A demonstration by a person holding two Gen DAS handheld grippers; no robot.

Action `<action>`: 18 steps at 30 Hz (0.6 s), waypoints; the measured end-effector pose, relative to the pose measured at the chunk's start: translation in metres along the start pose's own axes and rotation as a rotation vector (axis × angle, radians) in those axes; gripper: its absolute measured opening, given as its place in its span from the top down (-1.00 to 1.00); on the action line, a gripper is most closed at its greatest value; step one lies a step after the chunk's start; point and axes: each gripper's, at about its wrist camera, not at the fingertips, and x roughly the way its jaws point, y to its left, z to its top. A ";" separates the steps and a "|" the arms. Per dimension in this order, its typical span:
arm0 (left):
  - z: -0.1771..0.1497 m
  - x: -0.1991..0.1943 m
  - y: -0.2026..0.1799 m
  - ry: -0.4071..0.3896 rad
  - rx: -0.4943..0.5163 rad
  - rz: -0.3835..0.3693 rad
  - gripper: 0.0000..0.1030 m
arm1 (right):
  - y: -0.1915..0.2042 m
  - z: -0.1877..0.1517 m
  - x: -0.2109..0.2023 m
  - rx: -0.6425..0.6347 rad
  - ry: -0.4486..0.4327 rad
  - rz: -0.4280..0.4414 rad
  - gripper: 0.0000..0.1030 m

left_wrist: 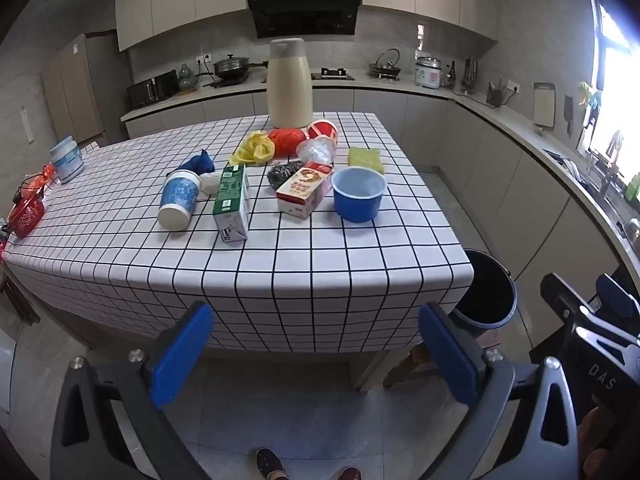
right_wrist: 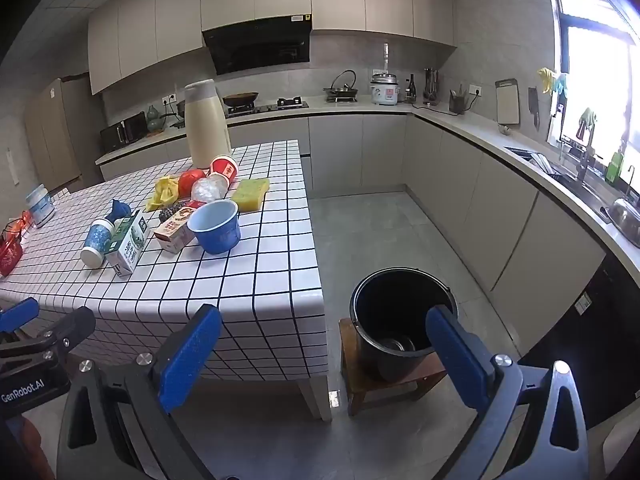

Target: Collect trash

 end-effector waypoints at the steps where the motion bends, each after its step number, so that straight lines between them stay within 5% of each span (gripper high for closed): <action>1: 0.001 -0.002 -0.002 0.002 -0.002 -0.004 -1.00 | -0.001 0.000 0.000 0.001 -0.002 -0.002 -1.00; 18: -0.012 -0.017 -0.010 -0.031 -0.015 -0.009 -1.00 | -0.015 -0.006 -0.012 0.032 -0.013 -0.004 -1.00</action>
